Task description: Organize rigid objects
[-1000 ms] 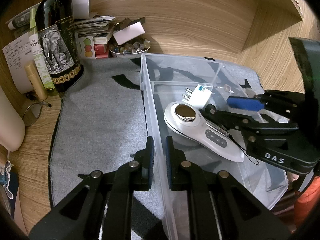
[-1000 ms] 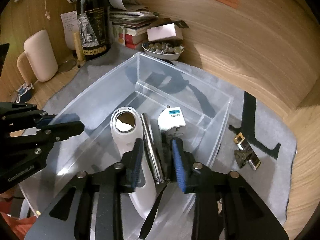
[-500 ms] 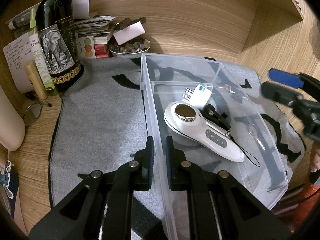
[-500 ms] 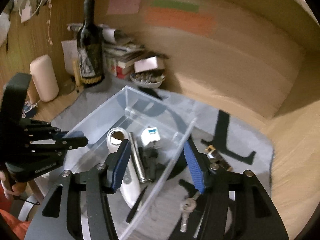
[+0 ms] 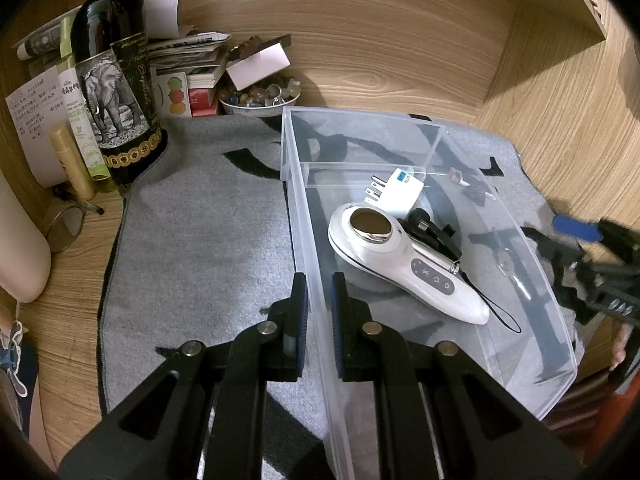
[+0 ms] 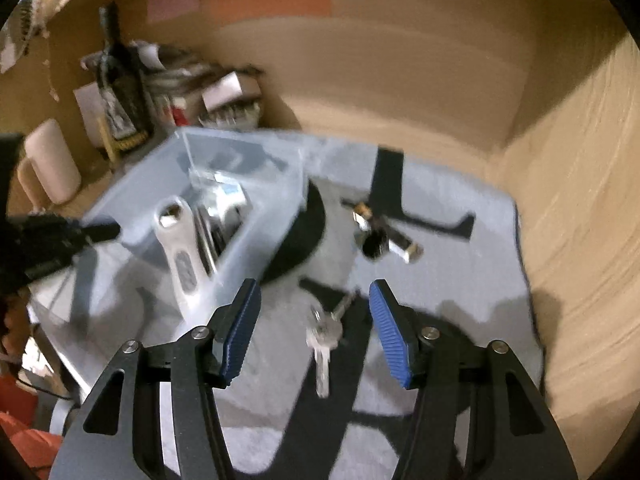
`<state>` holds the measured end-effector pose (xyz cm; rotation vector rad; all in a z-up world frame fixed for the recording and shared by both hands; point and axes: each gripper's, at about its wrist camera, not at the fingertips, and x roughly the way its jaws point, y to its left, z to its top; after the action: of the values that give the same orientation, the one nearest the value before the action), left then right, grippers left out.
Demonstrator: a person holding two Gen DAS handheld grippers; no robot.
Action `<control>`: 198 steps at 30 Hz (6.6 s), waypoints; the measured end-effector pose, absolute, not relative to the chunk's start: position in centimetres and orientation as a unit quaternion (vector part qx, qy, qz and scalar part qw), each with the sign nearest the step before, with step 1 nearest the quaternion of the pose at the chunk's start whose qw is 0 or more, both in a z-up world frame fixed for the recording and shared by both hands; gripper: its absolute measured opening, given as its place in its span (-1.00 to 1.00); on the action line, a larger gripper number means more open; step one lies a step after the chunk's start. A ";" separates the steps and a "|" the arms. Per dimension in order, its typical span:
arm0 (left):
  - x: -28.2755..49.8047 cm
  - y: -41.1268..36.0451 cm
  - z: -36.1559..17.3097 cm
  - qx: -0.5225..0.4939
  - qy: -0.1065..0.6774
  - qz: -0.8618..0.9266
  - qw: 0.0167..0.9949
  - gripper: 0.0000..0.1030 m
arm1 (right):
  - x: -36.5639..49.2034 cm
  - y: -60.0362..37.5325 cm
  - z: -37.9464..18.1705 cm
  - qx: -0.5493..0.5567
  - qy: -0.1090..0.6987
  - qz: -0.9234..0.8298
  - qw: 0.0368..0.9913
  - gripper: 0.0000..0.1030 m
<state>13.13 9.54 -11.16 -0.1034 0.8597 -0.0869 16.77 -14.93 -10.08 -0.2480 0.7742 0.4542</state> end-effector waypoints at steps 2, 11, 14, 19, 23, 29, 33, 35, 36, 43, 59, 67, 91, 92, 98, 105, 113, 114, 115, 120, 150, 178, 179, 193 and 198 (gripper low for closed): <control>13.1 9.5 -11.2 -0.050 0.416 -0.042 0.907 -0.79 | 17.2 -15.2 -11.5 -0.116 0.394 0.214 0.886 0.03; 13.1 9.5 -11.1 -0.049 0.417 -0.041 0.907 -0.79 | 18.6 -15.6 -16.0 -0.107 0.441 0.207 0.866 0.03; 13.1 9.6 -11.1 -0.050 0.417 -0.041 0.907 -0.79 | 18.8 -15.6 -16.0 -0.103 0.438 0.206 0.869 -0.04; 13.1 9.5 -11.1 -0.049 0.417 -0.040 0.907 -0.79 | 18.5 -15.4 -16.1 -0.106 0.426 0.211 0.874 -0.51; 13.1 9.6 -11.1 -0.049 0.417 -0.041 0.907 -0.79 | 18.4 -15.2 -15.8 -0.112 0.423 0.212 0.874 -0.56; 13.1 9.6 -11.2 -0.049 0.417 -0.040 0.907 -0.79 | 18.2 -15.7 -14.3 -0.100 0.406 0.210 0.884 -0.56; 13.1 9.5 -11.1 -0.049 0.417 -0.040 0.907 -0.79 | 18.1 -15.9 -12.3 -0.098 0.380 0.211 0.895 -0.84; 13.2 9.5 -11.1 -0.049 0.417 -0.040 0.907 -0.79 | 18.0 -16.0 -11.0 -0.095 0.369 0.218 0.899 -0.98; 13.2 9.5 -11.1 -0.049 0.417 -0.040 0.907 -0.79 | 17.9 -16.1 -10.3 -0.091 0.360 0.222 0.902 -0.98; 13.2 9.6 -11.2 -0.050 0.417 -0.041 0.907 -0.79 | 17.8 -15.4 -8.1 -0.095 0.336 0.232 0.908 -0.88; 13.2 9.7 -11.1 -0.053 0.415 -0.041 0.907 -0.79 | 19.7 -15.3 -16.1 -0.106 0.435 0.228 0.864 -0.57; 13.1 9.7 -11.1 -0.049 0.414 -0.041 0.908 -0.79 | 19.0 -15.1 -14.6 -0.102 0.413 0.224 0.877 -0.57; 13.0 9.6 -11.0 -0.052 0.414 -0.041 0.908 -0.79 | 14.3 -7.3 -6.8 -0.149 0.293 0.350 0.877 -0.57; 13.0 9.5 -10.9 -0.052 0.414 -0.042 0.908 -0.79 | 14.4 -6.9 -7.2 -0.152 0.298 0.352 0.874 -0.57; 13.1 9.5 -10.9 -0.053 0.414 -0.042 0.908 -0.79 | 15.4 -5.3 -10.2 -0.165 0.342 0.341 0.860 -0.57; 13.1 9.5 -10.9 -0.053 0.414 -0.042 0.908 -0.79 | 16.5 -4.4 -12.0 -0.188 0.383 0.345 0.836 -0.57; 13.1 9.3 -10.8 -0.052 0.414 -0.042 0.908 -0.79 | 16.7 -4.5 -11.9 -0.186 0.396 0.345 0.830 -0.49; 13.1 9.3 -10.8 -0.052 0.414 -0.042 0.908 -0.79 | 16.7 -4.7 -11.8 -0.182 0.396 0.345 0.831 -0.43; 13.1 9.3 -10.8 -0.052 0.414 -0.042 0.908 -0.79 | 16.6 -4.8 -11.6 -0.179 0.394 0.344 0.833 -0.39; 13.1 9.4 -10.8 -0.052 0.414 -0.042 0.908 -0.79 | 16.6 -5.8 -10.1 -0.161 0.374 0.337 0.849 -0.16; 13.1 9.5 -10.9 -0.059 0.418 -0.045 0.906 -0.79 | 25.0 -17.9 -13.3 -0.059 0.437 0.199 0.875 0.08; 12.9 9.6 -10.7 -0.060 0.414 -0.045 0.907 -0.79 | 24.2 -14.0 -10.1 -0.111 0.374 0.238 0.890 -0.41; 12.9 9.6 -10.6 -0.060 0.414 -0.045 0.907 -0.79 | 23.8 -13.8 -9.5 -0.111 0.366 0.242 0.892 -0.41; 12.8 9.6 -10.6 -0.060 0.414 -0.045 0.907 -0.79 | 17.5 -9.1 -5.2 -0.150 0.271 0.308 0.899 -0.41; 12.8 9.6 -10.5 -0.060 0.414 -0.045 0.907 -0.80 | 17.1 -7.3 -6.7 -0.178 0.298 0.321 0.881 -0.41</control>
<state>12.83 9.63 -10.51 -0.1241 0.8537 -0.0919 17.12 -7.26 -6.65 -0.3715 0.6217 0.6689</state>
